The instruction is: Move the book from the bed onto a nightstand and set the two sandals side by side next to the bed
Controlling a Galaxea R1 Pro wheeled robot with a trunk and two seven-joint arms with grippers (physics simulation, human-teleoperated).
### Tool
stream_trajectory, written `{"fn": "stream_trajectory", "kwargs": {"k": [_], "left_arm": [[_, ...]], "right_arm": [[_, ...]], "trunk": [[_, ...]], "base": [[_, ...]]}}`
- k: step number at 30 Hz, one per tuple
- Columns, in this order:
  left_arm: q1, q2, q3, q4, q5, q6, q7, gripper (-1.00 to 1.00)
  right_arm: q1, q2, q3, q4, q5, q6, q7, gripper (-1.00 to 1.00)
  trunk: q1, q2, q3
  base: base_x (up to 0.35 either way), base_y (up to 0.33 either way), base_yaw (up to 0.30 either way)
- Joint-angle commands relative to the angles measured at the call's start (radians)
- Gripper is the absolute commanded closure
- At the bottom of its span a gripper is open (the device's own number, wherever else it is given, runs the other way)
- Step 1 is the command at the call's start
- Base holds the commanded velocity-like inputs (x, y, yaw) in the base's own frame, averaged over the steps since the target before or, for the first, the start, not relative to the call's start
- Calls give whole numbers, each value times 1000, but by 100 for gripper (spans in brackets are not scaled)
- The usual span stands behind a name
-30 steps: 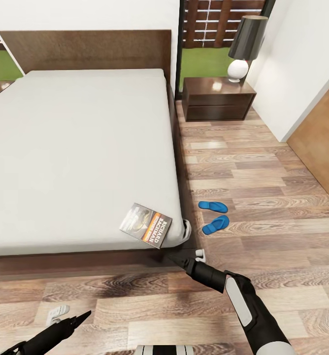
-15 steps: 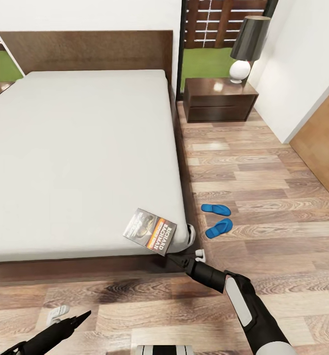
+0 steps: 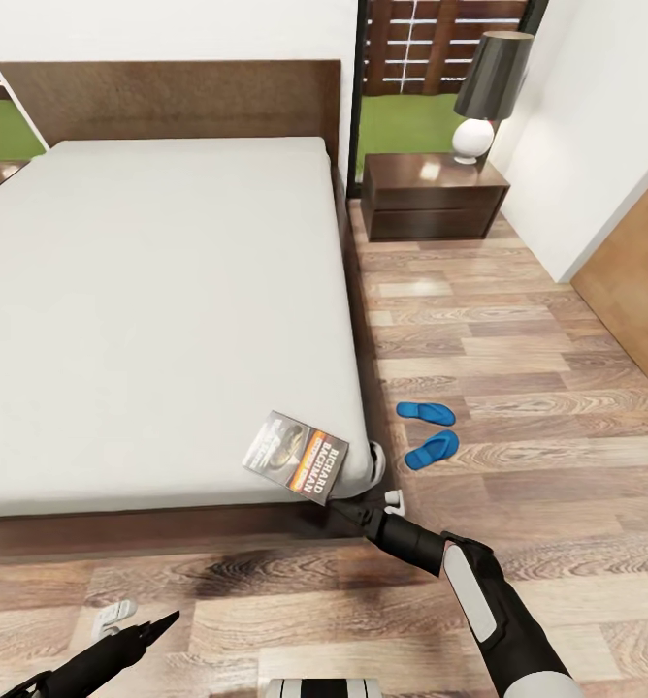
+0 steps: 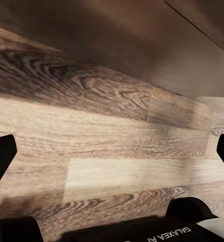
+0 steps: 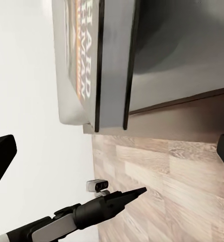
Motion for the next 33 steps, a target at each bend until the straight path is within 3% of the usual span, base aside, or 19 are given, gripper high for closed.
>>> {"fn": "stream_trajectory", "kwargs": {"k": [1,33], "left_arm": [[-1,0,8,0,-8,1,-4,-100],[-1,0,9,0,-8,1,-4,-100]], "right_arm": [[0,1,-3,0,-2,6,2,-100],[0,1,-3,0,-2,7,2,-100]], "trunk": [[0,0,-1],[0,0,-1]], "base": [[185,88,0],[32,24,0]]}}
